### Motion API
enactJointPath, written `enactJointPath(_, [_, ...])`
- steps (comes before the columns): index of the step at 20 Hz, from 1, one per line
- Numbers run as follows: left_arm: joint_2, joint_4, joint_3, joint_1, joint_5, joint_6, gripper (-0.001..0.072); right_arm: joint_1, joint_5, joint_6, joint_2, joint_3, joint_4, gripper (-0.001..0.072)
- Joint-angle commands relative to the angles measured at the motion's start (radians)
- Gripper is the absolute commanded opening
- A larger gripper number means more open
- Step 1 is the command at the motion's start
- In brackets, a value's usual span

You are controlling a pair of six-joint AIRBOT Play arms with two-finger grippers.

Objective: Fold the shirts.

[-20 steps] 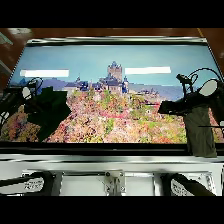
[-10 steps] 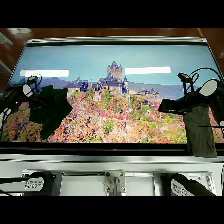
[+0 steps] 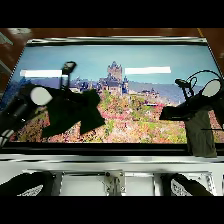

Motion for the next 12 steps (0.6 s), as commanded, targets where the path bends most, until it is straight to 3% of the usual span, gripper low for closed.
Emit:
enactJointPath(1, [-0.075, -0.063, 0.002, -0.245, 0.113, -0.062, 0.0036, 0.001, 0.182, -0.031, 0.041, 0.0, -0.053, 0.0679])
enactJointPath(4, [-0.182, -0.177, 0.003, -0.361, 0.29, -0.061, 0.0036, 0.001, 0.179, -0.027, 0.079, 0.0, -0.109, 0.0679])
enactJointPath(6, [-0.216, -0.176, 0.003, -0.38, 0.365, -0.056, 0.004, 0.001, 0.176, -0.021, 0.083, 0.0, -0.137, 0.0678])
enactJointPath(7, [-0.215, -0.175, 0.004, -0.368, 0.37, -0.055, 0.0146, 0.001, 0.167, -0.013, 0.083, 0.0, -0.148, 0.0679])
enactJointPath(9, [-0.195, -0.176, 0.004, -0.307, 0.314, -0.056, 0.0699, 0.001, 0.143, -0.01, 0.083, 0.0, -0.155, 0.0679])
enactJointPath(12, [-0.146, -0.175, 0.003, -0.134, 0.023, -0.025, 0.072, 0.001, 0.079, -0.001, 0.083, 0.0, -0.159, 0.0679])
